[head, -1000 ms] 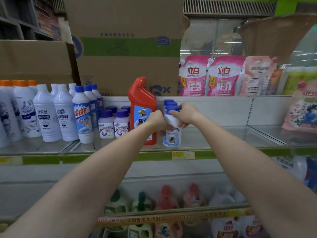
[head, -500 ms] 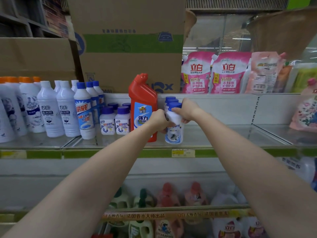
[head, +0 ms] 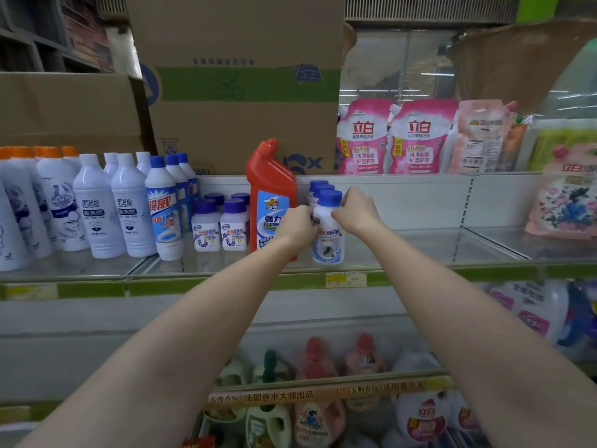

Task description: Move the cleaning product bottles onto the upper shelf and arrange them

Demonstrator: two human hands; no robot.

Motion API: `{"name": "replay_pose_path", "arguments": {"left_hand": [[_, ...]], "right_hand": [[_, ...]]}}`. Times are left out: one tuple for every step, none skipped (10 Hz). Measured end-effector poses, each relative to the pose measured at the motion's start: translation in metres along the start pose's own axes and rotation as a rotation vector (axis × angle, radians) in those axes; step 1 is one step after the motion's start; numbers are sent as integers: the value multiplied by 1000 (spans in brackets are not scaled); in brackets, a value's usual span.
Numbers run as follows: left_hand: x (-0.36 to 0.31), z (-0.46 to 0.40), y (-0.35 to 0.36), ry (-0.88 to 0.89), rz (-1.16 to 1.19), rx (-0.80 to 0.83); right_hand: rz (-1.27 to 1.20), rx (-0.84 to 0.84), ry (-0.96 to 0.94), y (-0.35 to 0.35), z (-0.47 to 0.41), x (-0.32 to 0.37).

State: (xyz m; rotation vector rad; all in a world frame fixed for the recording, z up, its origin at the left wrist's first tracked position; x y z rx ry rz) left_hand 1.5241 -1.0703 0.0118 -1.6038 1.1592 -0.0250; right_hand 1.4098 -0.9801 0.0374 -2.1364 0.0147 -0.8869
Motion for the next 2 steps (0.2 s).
{"name": "replay_pose_path", "arguments": {"left_hand": [[10,3,-13,10,-34,3],[24,8,-24,25,-113,38]], "right_hand": [[-5,46,-31,9,9,10],[2,70,-84,22,23,29]]}}
Point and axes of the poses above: each hand's wrist, its own z-axis away from the middle knuckle, its own y-axis out of the palm, x = y × z, the point moved 10 cm from there along -z, towards the middle knuckle, and after that the axes turned 5 degrees about -y, right-handed, at the moved point
